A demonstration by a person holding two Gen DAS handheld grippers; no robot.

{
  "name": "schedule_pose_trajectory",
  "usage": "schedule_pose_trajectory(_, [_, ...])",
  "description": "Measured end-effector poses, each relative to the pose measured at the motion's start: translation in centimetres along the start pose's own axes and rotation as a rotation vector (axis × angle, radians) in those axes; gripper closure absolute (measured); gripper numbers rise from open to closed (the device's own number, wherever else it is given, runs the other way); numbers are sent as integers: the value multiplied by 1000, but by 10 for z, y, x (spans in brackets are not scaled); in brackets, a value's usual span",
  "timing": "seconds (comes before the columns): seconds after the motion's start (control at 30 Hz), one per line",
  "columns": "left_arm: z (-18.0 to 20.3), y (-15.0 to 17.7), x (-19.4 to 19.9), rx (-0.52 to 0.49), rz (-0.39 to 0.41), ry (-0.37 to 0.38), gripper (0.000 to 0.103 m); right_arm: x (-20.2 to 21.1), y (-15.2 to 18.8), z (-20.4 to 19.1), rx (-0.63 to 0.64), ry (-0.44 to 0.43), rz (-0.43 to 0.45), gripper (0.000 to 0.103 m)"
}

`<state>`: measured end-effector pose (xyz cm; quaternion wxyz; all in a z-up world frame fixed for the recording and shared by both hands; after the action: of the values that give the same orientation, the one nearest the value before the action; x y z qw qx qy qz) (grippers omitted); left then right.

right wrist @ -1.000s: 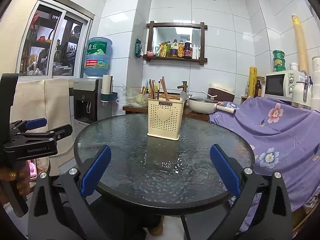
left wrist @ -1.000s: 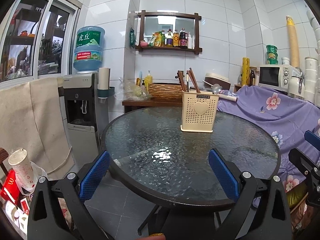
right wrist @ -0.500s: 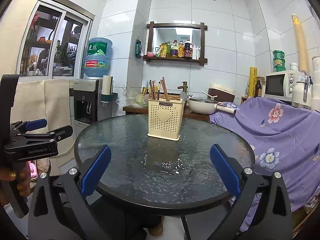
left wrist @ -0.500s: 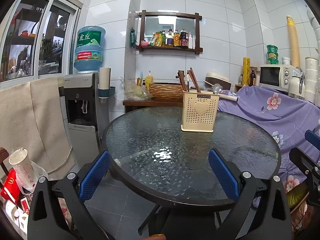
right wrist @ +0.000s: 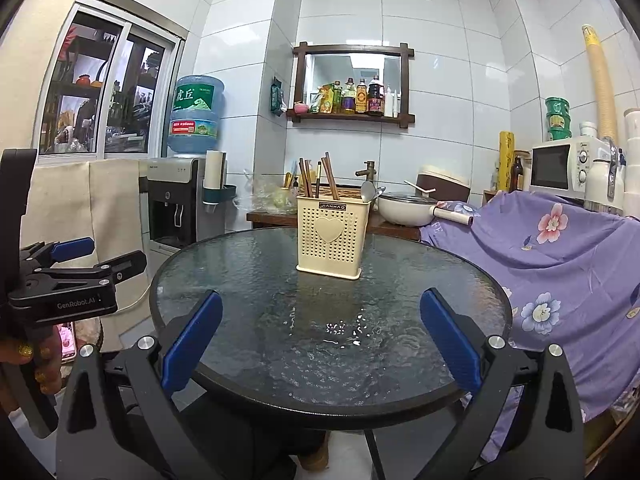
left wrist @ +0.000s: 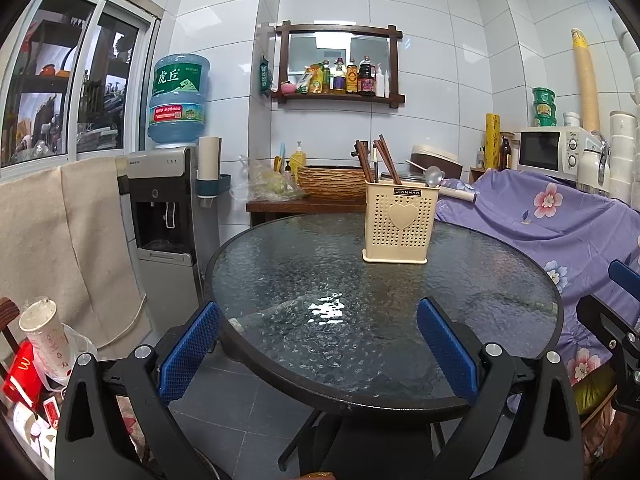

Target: Organize utensils

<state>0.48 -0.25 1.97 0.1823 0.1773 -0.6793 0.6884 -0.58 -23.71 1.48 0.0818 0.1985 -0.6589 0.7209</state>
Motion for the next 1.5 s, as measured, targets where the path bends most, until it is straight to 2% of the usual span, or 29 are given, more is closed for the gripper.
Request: schedule_pose_trajectory(1.5, [-4,-1,-3,24,-28,15,6,-5,5,-3,-7,-7,-5,6])
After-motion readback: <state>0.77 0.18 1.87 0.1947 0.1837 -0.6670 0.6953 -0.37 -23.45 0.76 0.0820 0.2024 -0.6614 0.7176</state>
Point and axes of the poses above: each gripper's, at about its wrist camera, not at the fingertips, and x roughly against the way its jaws point, z to its right, y to its underside, the point moved 1 cm from there along -x, roughly the way its jaws point, and after that the axes turned 13 degrees about -z, right-handed, at the moved point
